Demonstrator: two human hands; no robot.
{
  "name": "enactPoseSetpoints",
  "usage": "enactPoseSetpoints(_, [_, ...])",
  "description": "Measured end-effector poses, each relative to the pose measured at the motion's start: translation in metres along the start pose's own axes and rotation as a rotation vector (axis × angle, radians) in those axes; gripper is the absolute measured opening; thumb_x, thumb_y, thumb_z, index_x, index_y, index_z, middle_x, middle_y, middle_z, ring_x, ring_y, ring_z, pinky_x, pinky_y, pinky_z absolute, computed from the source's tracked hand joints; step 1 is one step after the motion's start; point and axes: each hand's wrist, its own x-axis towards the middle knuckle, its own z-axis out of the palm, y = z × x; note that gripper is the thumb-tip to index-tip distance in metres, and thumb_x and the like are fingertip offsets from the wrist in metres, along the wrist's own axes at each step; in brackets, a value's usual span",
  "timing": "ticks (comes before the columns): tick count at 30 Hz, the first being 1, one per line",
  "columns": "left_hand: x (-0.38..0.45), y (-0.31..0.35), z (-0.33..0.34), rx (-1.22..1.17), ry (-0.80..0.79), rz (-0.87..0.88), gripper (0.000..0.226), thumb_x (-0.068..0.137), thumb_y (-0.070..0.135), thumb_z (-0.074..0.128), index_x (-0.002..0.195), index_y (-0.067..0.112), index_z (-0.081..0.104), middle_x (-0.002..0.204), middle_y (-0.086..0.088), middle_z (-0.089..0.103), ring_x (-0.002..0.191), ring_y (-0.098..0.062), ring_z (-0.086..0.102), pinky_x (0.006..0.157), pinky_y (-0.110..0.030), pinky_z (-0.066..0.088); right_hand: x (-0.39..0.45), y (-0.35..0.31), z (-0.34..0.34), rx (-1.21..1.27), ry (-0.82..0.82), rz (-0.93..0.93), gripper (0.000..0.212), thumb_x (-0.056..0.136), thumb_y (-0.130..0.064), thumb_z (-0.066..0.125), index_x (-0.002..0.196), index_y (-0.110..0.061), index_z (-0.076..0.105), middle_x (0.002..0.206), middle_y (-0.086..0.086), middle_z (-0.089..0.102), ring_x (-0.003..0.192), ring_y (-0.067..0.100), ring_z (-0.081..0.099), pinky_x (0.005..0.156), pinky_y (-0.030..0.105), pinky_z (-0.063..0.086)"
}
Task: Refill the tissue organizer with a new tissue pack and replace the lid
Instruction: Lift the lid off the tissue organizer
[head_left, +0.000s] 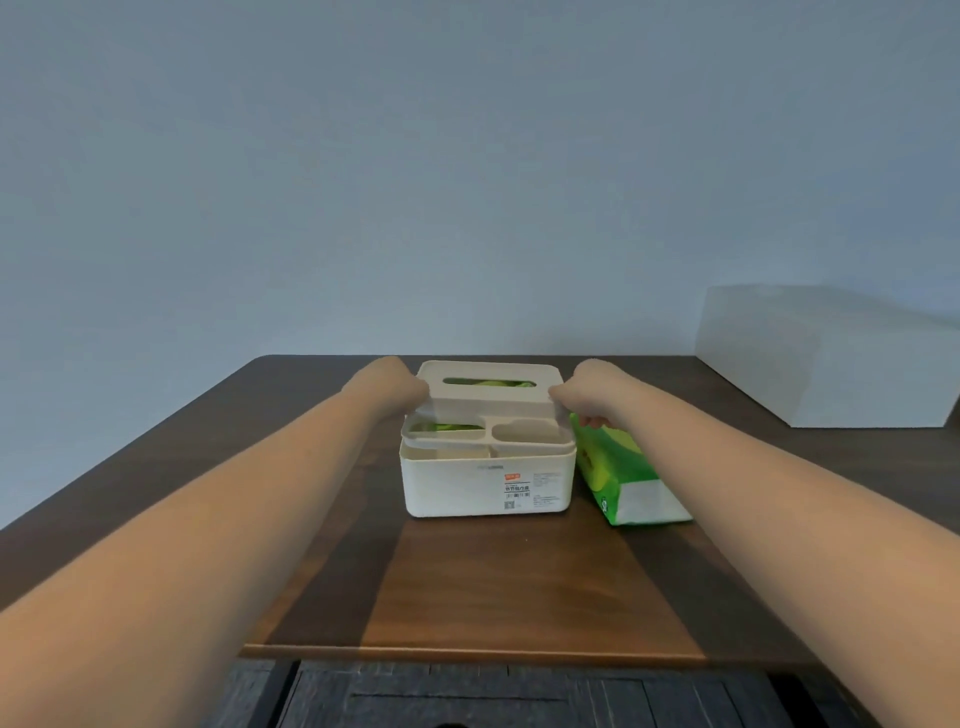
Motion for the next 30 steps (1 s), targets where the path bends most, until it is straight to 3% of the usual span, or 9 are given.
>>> enactPoseSetpoints(3, [0.0,-0.002,0.002,-0.023,0.07,0.025,0.007,0.082,0.015,0.048,0.081,0.009,0.052,0.077,-0.004,0.05,0.067,-0.021,0.043,0.053,-0.027,0.033,0.002,-0.003,0.001,0.002,0.002,0.039,0.007,0.085,-0.008,0.053,0.079,-0.003,0.055,0.079,0.012,0.053,0.066,0.026,0.048,0.056,0.028,0.036])
enactPoseSetpoints(7, [0.001,-0.002,-0.001,-0.043,0.156,0.066,0.011,0.082,0.018,0.049,0.076,0.01,0.052,0.064,-0.002,0.048,0.054,-0.019,0.04,0.048,-0.025,0.03,0.01,-0.004,0.001,0.03,0.04,0.086,0.014,0.079,0.0,0.054,0.065,-0.004,0.052,0.073,0.013,0.05,0.051,0.022,0.037,0.051,0.027,0.031])
enactPoseSetpoints(12, [0.004,-0.005,0.002,-0.047,0.203,0.08,0.02,0.08,0.02,0.051,0.062,0.014,0.045,0.054,0.002,0.041,0.049,-0.019,0.036,0.046,-0.023,0.028,0.01,-0.012,0.004,0.004,0.022,0.109,0.004,0.079,0.002,0.06,0.08,-0.001,0.057,0.086,0.014,0.053,0.077,0.029,0.05,0.069,0.033,0.042])
enactPoseSetpoints(14, [0.003,-0.008,0.003,-0.065,0.206,0.074,0.024,0.078,0.019,0.052,0.057,0.015,0.041,0.052,0.002,0.038,0.05,-0.019,0.034,0.047,-0.023,0.027,0.007,-0.016,0.005,-0.022,0.016,0.113,0.008,0.079,0.003,0.062,0.078,0.0,0.055,0.089,0.014,0.052,0.08,0.029,0.051,0.069,0.032,0.042])
enactPoseSetpoints(18, [0.002,-0.009,-0.004,-0.133,0.23,0.092,0.02,0.078,0.022,0.053,0.062,0.013,0.045,0.06,-0.002,0.046,0.056,-0.022,0.041,0.049,-0.024,0.029,0.005,-0.019,0.002,0.075,0.119,0.137,0.025,0.076,0.005,0.056,0.055,-0.004,0.045,0.056,0.008,0.051,0.052,0.023,0.046,0.048,0.025,0.036])
enactPoseSetpoints(20, [0.001,-0.008,-0.013,-0.178,0.266,0.097,0.017,0.079,0.024,0.054,0.068,0.011,0.052,0.064,-0.003,0.051,0.057,-0.022,0.045,0.049,-0.025,0.032,0.003,-0.023,-0.003,0.136,0.189,0.117,0.028,0.075,0.005,0.053,0.051,-0.006,0.043,0.032,0.005,0.048,0.045,0.021,0.045,0.044,0.023,0.032])
enactPoseSetpoints(21, [0.0,-0.01,-0.02,-0.197,0.284,0.093,0.017,0.079,0.025,0.054,0.07,0.011,0.056,0.064,-0.002,0.053,0.057,-0.022,0.047,0.049,-0.025,0.033,0.002,-0.029,-0.006,0.164,0.217,0.089,0.026,0.075,0.004,0.054,0.052,-0.006,0.045,0.03,0.005,0.048,0.047,0.022,0.048,0.045,0.023,0.033])
enactPoseSetpoints(25, [-0.006,-0.037,-0.044,-0.262,0.341,0.049,0.019,0.081,0.024,0.053,0.073,0.009,0.06,0.073,-0.006,0.059,0.069,-0.027,0.053,0.059,-0.027,0.039,-0.014,-0.062,-0.009,0.147,0.221,-0.012,0.016,0.068,0.004,0.067,0.062,-0.003,0.054,0.063,0.009,0.051,0.07,0.03,0.054,0.057,0.027,0.041])
enactPoseSetpoints(30, [-0.015,-0.108,-0.054,-0.236,0.369,-0.072,0.016,0.08,0.019,0.051,0.069,0.008,0.057,0.067,-0.008,0.057,0.068,-0.03,0.051,0.06,-0.028,0.039,-0.03,-0.116,0.019,0.053,0.167,-0.148,0.027,0.074,-0.003,0.066,0.058,-0.007,0.044,0.062,0.005,0.045,0.076,0.03,0.052,0.065,0.029,0.041])
